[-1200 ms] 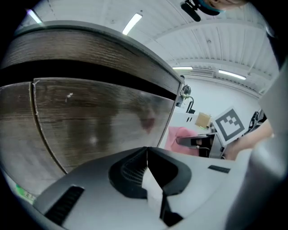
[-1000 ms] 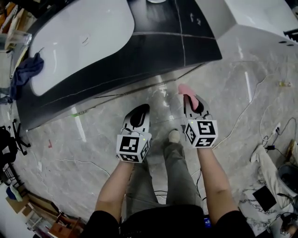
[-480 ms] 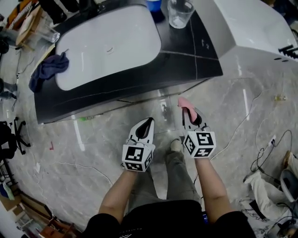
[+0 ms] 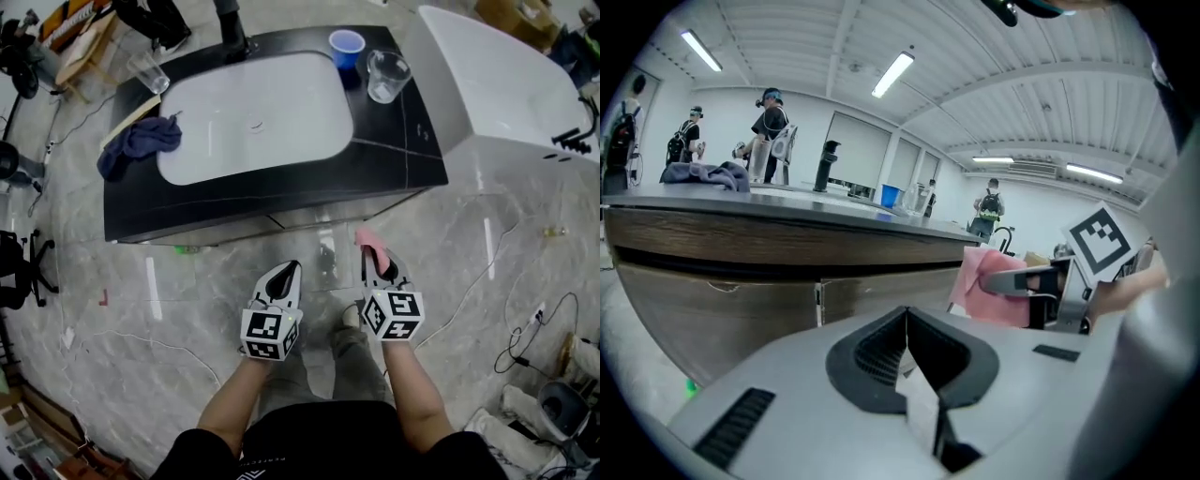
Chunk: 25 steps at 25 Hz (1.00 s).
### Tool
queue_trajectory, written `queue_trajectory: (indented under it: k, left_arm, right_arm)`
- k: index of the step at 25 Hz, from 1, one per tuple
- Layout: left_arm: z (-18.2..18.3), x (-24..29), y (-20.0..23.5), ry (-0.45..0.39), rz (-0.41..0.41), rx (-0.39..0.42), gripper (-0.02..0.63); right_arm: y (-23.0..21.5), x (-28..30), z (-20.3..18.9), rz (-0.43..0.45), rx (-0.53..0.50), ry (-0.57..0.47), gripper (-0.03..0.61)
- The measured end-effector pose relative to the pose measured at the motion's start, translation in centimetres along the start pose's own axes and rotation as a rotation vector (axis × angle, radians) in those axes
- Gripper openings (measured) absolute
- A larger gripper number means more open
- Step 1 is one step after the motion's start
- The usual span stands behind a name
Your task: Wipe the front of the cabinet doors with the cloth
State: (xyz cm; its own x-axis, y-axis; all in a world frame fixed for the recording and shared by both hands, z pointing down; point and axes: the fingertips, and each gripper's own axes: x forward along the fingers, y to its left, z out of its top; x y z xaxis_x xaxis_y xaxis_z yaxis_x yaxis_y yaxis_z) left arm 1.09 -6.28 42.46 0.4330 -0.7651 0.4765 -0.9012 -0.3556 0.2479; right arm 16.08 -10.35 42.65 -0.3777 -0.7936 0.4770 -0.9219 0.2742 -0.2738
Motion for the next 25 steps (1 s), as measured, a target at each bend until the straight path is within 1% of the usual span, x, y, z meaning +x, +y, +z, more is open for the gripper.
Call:
queue_trajectory:
  k: [6,10,13,19,25]
  left_arm:
    - [2.3,-3.3,1.3,-0.037,0.018,0.016,0.009]
    - [3.8,-5.7,1.9,-0.068,0.035,0.031,0.009]
    - [5.0,-7.1,2.3,-0.093,0.043,0.029,0.009]
    - [7.0,-9.3,3.5,-0.149,0.076,0.018,0.009]
    - [8.5,-11.4,4.2,-0.173,0.079,0.032,0.009]
  right_arm:
    - [3.6,-1.2,1.2,0.035,-0.024,0.005,0.041]
    - [6.1,-1.9,2.3,0.069,-0.069,-0.001,0.041]
    - [7.8,-2.4,3.1,0.097,-0.099,-0.001,0.041]
    - [10.9,-3.0,3.7,0.143,-0.116,0.000,0.041]
    - [14.2,-3.6,5.0,0.187,-0.160,-0.007,0.041]
